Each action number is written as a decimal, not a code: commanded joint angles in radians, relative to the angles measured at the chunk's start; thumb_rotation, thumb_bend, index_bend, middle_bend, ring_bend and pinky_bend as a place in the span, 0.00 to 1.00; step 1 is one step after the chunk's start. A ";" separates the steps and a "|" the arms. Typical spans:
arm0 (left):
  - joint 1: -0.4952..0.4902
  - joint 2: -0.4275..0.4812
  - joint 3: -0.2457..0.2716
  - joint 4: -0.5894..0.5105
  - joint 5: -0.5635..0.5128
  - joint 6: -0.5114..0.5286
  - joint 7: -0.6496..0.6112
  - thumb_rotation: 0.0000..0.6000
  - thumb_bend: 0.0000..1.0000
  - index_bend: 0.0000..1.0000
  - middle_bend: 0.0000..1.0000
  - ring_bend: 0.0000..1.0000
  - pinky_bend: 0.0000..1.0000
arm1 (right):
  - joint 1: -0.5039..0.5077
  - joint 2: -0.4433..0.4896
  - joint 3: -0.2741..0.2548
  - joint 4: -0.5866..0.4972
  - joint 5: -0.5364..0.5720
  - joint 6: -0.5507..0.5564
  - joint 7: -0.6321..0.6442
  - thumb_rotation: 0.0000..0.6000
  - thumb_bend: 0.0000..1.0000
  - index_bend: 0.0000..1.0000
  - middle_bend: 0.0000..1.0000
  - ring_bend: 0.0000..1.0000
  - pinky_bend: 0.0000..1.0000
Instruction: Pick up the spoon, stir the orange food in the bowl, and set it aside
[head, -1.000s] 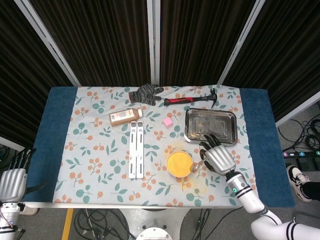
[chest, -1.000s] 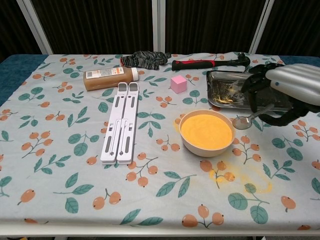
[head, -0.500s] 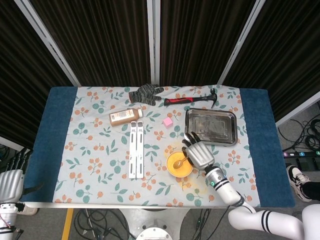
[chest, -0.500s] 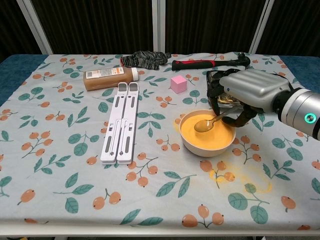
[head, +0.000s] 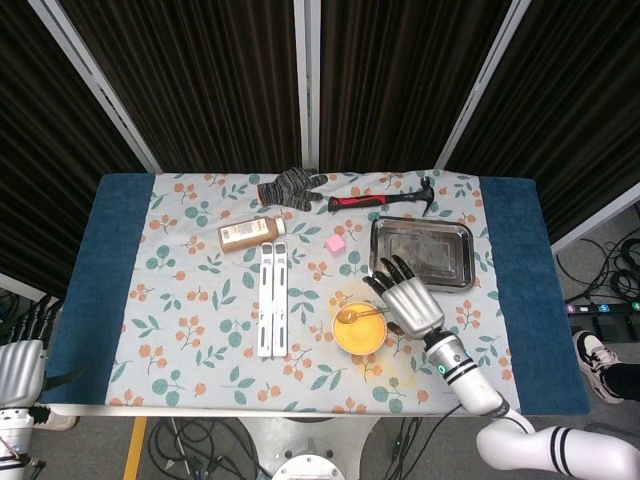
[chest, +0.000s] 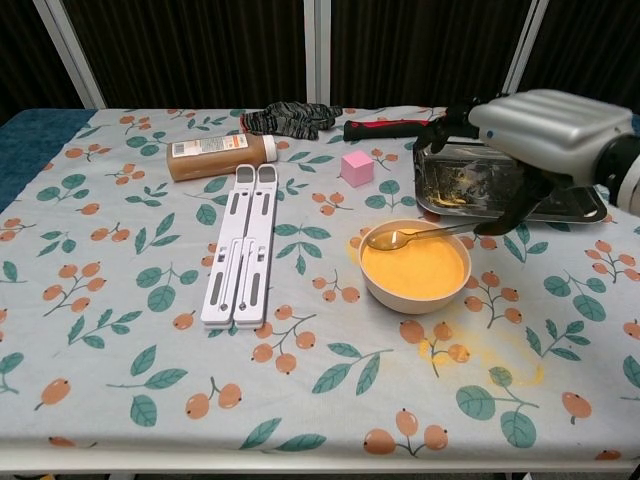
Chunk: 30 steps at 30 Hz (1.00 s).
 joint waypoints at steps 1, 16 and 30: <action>0.001 0.002 0.001 -0.004 0.003 0.003 0.004 1.00 0.00 0.12 0.09 0.08 0.12 | 0.020 0.067 0.015 -0.052 -0.017 0.002 -0.040 1.00 0.12 0.26 0.46 0.46 0.58; 0.009 -0.002 0.006 0.002 -0.002 -0.002 -0.003 1.00 0.00 0.12 0.09 0.08 0.12 | 0.152 0.046 -0.029 -0.042 0.266 -0.156 -0.211 1.00 0.23 0.45 0.97 1.00 1.00; 0.005 -0.012 0.004 0.020 -0.002 -0.014 -0.013 1.00 0.00 0.12 0.09 0.08 0.12 | 0.219 -0.055 -0.059 0.046 0.329 -0.143 -0.225 1.00 0.25 0.48 0.97 1.00 1.00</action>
